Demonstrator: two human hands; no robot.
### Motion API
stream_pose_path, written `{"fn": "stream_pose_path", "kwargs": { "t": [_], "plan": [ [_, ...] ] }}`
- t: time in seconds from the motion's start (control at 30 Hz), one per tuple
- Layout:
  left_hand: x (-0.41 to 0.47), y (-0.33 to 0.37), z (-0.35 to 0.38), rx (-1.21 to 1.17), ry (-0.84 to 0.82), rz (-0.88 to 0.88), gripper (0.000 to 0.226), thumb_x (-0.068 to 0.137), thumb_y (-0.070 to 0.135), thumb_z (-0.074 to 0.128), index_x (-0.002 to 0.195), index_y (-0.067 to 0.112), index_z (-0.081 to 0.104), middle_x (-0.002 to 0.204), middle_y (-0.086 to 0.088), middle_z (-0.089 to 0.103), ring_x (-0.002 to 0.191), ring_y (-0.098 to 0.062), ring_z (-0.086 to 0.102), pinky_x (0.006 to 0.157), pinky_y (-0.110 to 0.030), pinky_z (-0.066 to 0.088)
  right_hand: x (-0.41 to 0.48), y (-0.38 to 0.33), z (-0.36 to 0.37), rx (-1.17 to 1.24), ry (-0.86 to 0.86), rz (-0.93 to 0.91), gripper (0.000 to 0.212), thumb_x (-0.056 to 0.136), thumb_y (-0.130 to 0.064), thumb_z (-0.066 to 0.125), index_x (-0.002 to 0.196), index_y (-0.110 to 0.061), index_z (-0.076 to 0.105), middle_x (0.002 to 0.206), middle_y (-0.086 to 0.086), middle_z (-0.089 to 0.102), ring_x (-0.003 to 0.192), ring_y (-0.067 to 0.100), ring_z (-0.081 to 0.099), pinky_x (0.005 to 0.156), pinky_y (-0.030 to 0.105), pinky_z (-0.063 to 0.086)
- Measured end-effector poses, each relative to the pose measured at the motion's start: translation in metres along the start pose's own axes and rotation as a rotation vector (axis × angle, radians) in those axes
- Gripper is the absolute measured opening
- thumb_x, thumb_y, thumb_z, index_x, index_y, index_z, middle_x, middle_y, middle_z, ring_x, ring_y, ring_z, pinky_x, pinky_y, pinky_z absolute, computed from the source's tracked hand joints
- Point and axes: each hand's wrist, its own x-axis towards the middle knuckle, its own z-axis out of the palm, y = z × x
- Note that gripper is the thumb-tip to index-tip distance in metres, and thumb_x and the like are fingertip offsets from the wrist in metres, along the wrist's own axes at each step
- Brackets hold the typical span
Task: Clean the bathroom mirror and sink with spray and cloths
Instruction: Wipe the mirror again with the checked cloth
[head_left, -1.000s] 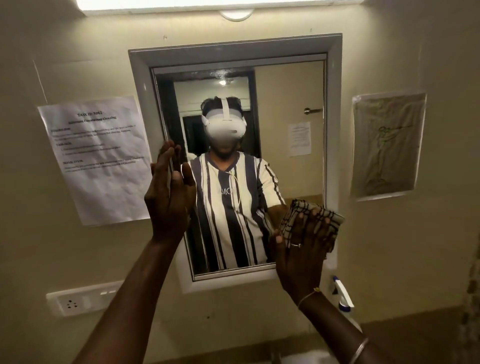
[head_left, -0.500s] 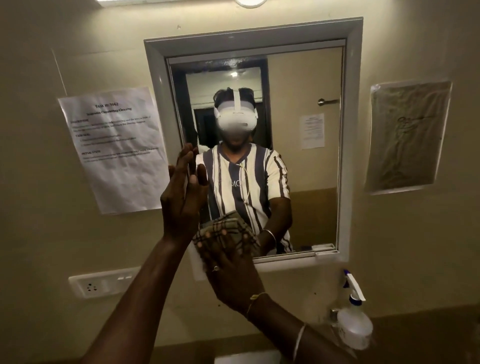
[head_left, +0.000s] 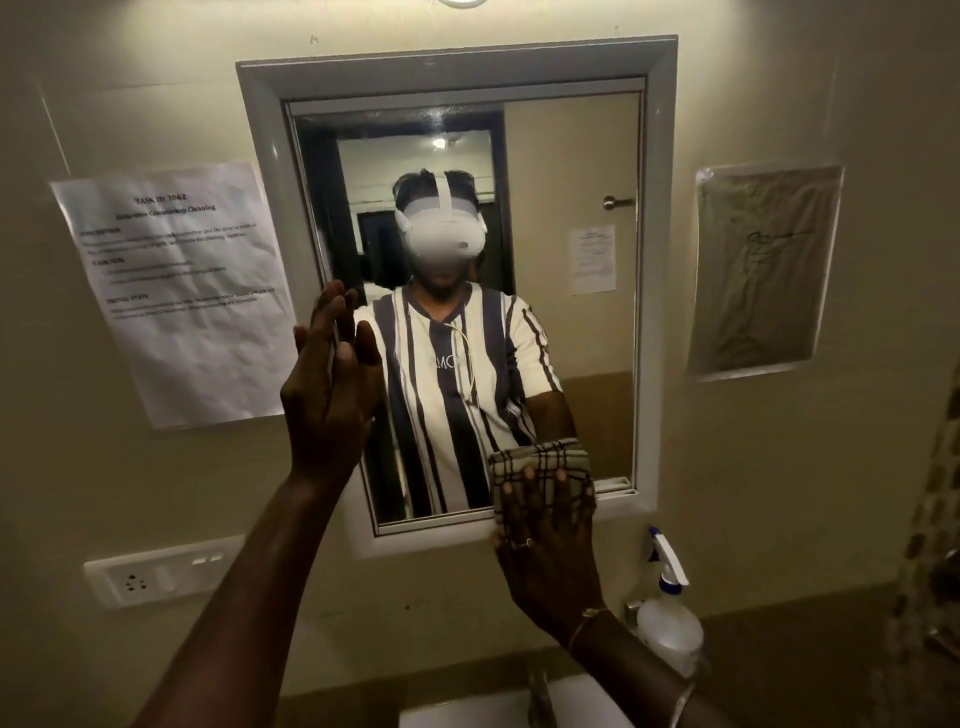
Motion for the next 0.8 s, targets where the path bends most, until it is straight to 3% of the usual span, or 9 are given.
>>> {"fn": "stream_pose_path", "kwargs": {
  "t": [0.23, 0.37, 0.43, 0.6, 0.8],
  "plan": [
    [0.0, 0.003, -0.004, -0.036, -0.003, -0.046, 0.045, 0.107, 0.002, 0.037, 0.152, -0.001, 0.038, 0.158, -0.011, 0.043, 0.149, -0.024, 0.038, 0.118, -0.06, 0.034, -0.004, -0.033, 0.008, 0.09, -0.004, 0.145, 0.075, 0.103, -0.041, 0.042, 0.164, -0.013, 0.008, 0.169, 0.023, 0.006, 0.153, 0.051, 0.013, 0.117, 0.075, 0.017],
    [0.0, 0.008, -0.011, -0.103, -0.019, -0.117, 0.045, 0.107, 0.002, 0.036, 0.152, 0.001, 0.038, 0.158, -0.011, 0.043, 0.149, -0.024, 0.037, 0.119, -0.058, 0.034, -0.002, -0.059, 0.016, 0.087, -0.093, -0.132, 0.077, 0.099, -0.033, 0.055, 0.163, -0.019, 0.016, 0.171, 0.013, 0.008, 0.156, 0.042, 0.009, 0.109, 0.076, 0.029],
    [-0.001, 0.011, -0.015, -0.13, -0.041, -0.135, 0.046, 0.107, 0.003, 0.036, 0.152, 0.002, 0.039, 0.158, -0.011, 0.043, 0.15, -0.025, 0.036, 0.119, -0.059, 0.032, 0.003, -0.077, 0.02, 0.061, -0.137, -0.233, 0.077, 0.098, -0.031, 0.057, 0.163, -0.022, 0.018, 0.172, 0.009, 0.009, 0.157, 0.039, 0.005, 0.11, 0.075, 0.027],
    [-0.005, 0.016, -0.024, -0.184, -0.078, -0.172, 0.047, 0.106, 0.005, 0.037, 0.152, 0.001, 0.039, 0.158, -0.012, 0.043, 0.15, -0.028, 0.035, 0.121, -0.06, 0.028, 0.021, -0.111, 0.026, -0.064, -0.171, -0.445, 0.081, 0.096, -0.033, 0.057, 0.164, -0.026, 0.013, 0.173, 0.004, 0.004, 0.158, 0.035, 0.002, 0.116, 0.075, 0.003],
    [-0.013, 0.016, -0.035, -0.192, 0.024, -0.268, 0.043, 0.106, 0.008, 0.037, 0.149, 0.003, 0.045, 0.155, -0.007, 0.048, 0.148, -0.02, 0.039, 0.122, -0.054, 0.029, 0.048, -0.122, 0.026, -0.11, -0.186, -0.665, 0.074, 0.099, -0.033, 0.05, 0.164, -0.026, 0.015, 0.173, 0.003, 0.001, 0.159, 0.031, 0.001, 0.118, 0.071, 0.016]
  ]
}}
